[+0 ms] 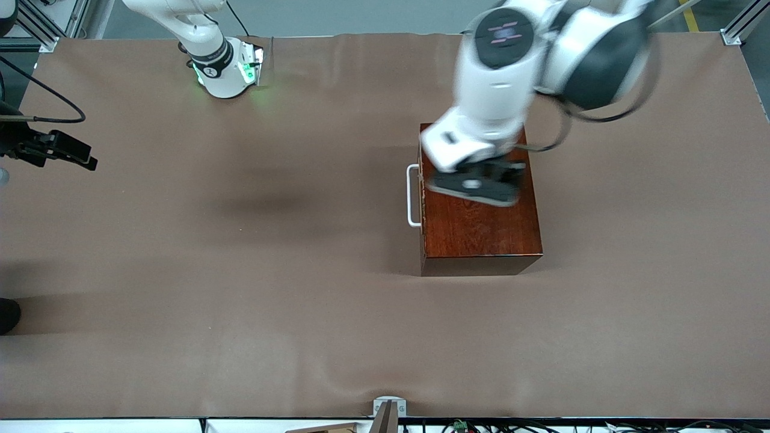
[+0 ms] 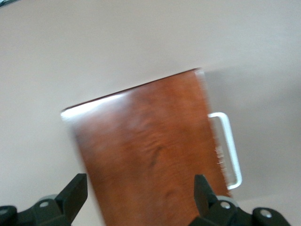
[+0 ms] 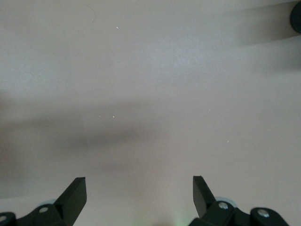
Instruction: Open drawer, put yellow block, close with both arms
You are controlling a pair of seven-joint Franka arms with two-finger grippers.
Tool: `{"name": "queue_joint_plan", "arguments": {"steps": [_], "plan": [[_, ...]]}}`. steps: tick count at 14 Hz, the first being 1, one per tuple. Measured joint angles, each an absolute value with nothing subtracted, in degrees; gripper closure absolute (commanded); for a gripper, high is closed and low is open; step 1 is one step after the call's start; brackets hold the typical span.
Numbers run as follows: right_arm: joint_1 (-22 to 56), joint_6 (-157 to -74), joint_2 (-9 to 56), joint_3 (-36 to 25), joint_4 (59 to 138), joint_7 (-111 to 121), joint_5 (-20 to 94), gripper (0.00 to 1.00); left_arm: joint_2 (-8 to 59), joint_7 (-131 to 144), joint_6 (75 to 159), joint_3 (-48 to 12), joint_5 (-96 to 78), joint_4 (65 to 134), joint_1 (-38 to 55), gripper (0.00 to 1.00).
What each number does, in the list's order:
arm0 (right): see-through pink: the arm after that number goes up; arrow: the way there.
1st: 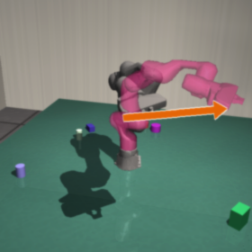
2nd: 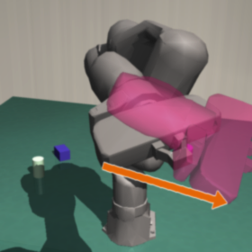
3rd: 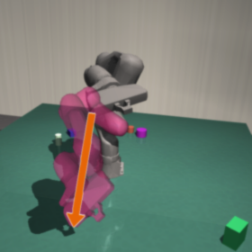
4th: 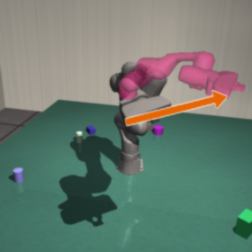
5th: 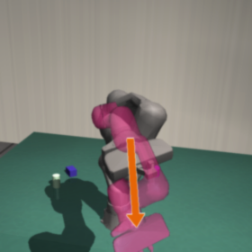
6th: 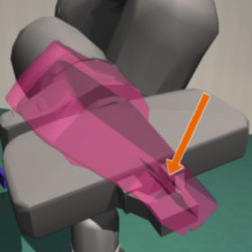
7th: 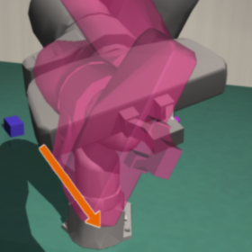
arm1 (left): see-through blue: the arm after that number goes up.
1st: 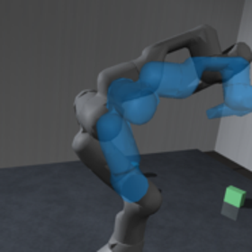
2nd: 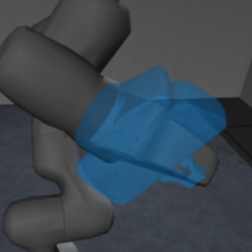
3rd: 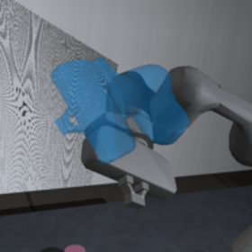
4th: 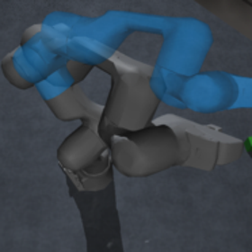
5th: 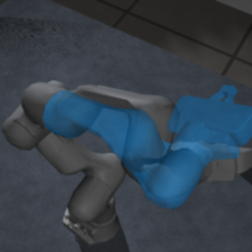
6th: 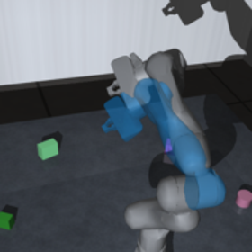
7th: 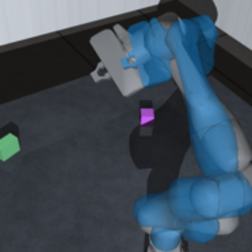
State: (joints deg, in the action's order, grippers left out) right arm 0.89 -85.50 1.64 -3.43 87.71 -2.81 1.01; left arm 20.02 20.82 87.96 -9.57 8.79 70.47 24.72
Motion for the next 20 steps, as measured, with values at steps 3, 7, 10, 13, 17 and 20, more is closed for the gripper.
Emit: {"name": "queue_joint_plan", "arguments": {"steps": [3,7,10,13,17,20], "plan": [[0.9,-85.4,1.6,-3.4,87.7,-2.8,1.0,0.00,16.5,21.7,84.5,-9.6,4.8,71.4,16.2,0.00],[0.9,-85.3,1.6,-3.4,87.7,-2.8,1.0,0.00,12.1,14.9,84.0,-9.6,2.2,75.6,4.9,0.00],[0.9,-85.3,1.6,-3.4,87.7,-2.8,1.0,0.00,8.2,11.6,84.9,-9.6,2.1,80.4,2.1,0.00],[0.9,-85.3,1.6,-3.4,87.7,-2.8,1.0,0.00,4.6,6.7,88.5,-8.3,1.8,86.0,1.3,0.00],[0.9,-85.3,1.6,-3.4,87.7,-2.8,1.0,0.00,1.4,4.6,90.0,-7.1,1.7,89.8,1.3,0.00],[0.9,-85.3,1.6,-3.4,87.7,-2.8,1.0,0.00,0.9,3.3,90.2,-6.7,1.7,90.3,0.6,0.00]]}}
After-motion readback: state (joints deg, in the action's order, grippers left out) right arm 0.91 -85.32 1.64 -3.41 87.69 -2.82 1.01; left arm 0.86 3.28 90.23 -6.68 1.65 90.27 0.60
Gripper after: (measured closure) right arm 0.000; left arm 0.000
